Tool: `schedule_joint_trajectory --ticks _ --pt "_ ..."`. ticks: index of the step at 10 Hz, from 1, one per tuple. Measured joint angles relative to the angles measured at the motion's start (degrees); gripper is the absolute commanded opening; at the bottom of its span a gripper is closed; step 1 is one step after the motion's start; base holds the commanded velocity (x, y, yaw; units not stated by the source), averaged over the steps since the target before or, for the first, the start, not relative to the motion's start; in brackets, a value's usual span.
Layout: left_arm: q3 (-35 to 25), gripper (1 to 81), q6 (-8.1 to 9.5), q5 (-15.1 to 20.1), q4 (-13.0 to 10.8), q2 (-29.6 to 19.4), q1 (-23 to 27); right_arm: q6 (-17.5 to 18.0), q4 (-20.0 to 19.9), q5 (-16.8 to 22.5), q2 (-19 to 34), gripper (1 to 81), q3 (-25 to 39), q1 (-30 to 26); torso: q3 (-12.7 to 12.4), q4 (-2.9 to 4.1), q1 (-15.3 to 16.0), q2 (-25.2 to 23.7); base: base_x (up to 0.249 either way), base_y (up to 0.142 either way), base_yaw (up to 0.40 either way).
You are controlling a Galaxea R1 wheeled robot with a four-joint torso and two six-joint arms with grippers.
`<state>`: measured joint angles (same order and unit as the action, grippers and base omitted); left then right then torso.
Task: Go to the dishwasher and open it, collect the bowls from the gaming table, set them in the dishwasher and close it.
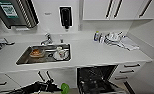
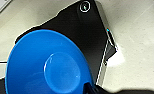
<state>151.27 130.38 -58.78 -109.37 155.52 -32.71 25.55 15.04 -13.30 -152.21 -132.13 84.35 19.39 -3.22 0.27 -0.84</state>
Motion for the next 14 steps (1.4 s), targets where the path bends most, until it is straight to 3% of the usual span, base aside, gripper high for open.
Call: schedule_joint_trajectory --ticks 3,6,7,9,11,14 --pt "0.3 1.0 5.45 -1.0 -3.0 2.0 4.6 0.0 0.0 -0.2 -0.4 1.0 -0.2 -0.4 0.4 0.0 0.0 0.0 0.0 0.0 0.0" --pt "-5.8 1.0 7.63 -1.3 -3.0 4.5 3.3 0.0 0.0 -0.4 -0.8 1.0 -0.4 -0.4 0.5 0.0 0.0 0.0 0.0 0.0 0.0" --pt "-9.5 1.0 7.9 0.0 -3.0 4.5 2.8 0.0 0.0 -0.4 -0.8 1.0 -0.5 -0.3 0.5 0.0 0.0 0.0 0.0 0.0 0.0" --pt "-19.8 1.0 10.11 6.7 -4.4 3.1 3.0 0.0 0.1 -0.5 -0.8 1.0 -0.5 -0.3 0.5 0.0 0.0 0.0 0.0 0.0 0.0" --pt "-30.6 1.0 15.13 13.4 -8.9 1.7 4.0 0.0 0.1 -0.5 -0.8 1.0 -0.5 0.0 0.5 0.0 0.0 0.0 0.0 0.0 0.0" --pt "-38.8 1.0 24.42 21.6 -18.9 1.0 7.1 0.0 0.2 -0.5 -0.8 1.0 -0.5 0.1 0.5 0.0 0.0 0.0 0.0 0.0 0.0"
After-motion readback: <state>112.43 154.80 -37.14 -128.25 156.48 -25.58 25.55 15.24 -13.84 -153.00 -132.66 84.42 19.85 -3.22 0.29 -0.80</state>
